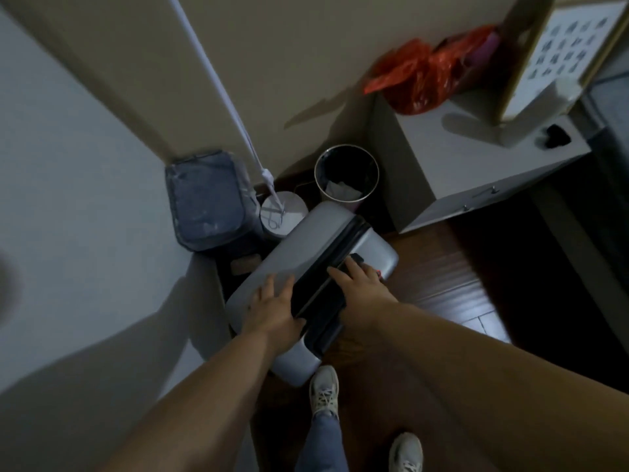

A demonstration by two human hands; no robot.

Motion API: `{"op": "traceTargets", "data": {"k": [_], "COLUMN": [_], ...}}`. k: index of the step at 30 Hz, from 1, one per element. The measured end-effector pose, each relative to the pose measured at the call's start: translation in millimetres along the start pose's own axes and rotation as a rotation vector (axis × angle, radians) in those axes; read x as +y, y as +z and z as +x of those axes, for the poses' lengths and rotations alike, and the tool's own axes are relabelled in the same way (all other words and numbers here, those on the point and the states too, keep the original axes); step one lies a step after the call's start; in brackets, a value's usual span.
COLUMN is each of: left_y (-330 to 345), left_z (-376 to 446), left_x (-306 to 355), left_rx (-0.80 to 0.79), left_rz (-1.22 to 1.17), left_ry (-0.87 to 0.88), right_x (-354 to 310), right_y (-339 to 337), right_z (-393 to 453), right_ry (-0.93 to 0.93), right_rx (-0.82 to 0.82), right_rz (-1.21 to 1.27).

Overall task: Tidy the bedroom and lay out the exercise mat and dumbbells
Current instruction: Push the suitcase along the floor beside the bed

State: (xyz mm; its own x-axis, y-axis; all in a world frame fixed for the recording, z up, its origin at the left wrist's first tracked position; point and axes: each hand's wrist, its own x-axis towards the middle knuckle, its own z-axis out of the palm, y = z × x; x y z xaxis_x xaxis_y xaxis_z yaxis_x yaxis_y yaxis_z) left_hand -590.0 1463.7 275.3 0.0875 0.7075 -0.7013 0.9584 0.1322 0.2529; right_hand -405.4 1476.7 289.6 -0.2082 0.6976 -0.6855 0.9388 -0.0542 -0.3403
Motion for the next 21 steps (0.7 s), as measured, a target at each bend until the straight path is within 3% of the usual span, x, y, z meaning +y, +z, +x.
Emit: {"op": "traceTargets", "data": {"k": [7, 13, 21], "left_y": [17.8, 21.8, 56.1], "left_z": [46.2, 44.3, 41.9], "left_x": [6.5, 39.9, 139.7], "left_rx": [-0.103, -0.174, -0.316], "left_rz": [0.057, 0.205, 0.483], "left_ry": [0.015, 0.092, 0.362], "right_x": [18.1, 47.5, 137.4], "right_y": [33.7, 44.7, 80.6], "right_z": [38.1, 14.8, -67.7], "right_ry": [0.084, 0.195, 0.435], "right_rx": [0.060, 0.102, 0.087], "right_rz": [-0.158, -0.013, 0.249]}}
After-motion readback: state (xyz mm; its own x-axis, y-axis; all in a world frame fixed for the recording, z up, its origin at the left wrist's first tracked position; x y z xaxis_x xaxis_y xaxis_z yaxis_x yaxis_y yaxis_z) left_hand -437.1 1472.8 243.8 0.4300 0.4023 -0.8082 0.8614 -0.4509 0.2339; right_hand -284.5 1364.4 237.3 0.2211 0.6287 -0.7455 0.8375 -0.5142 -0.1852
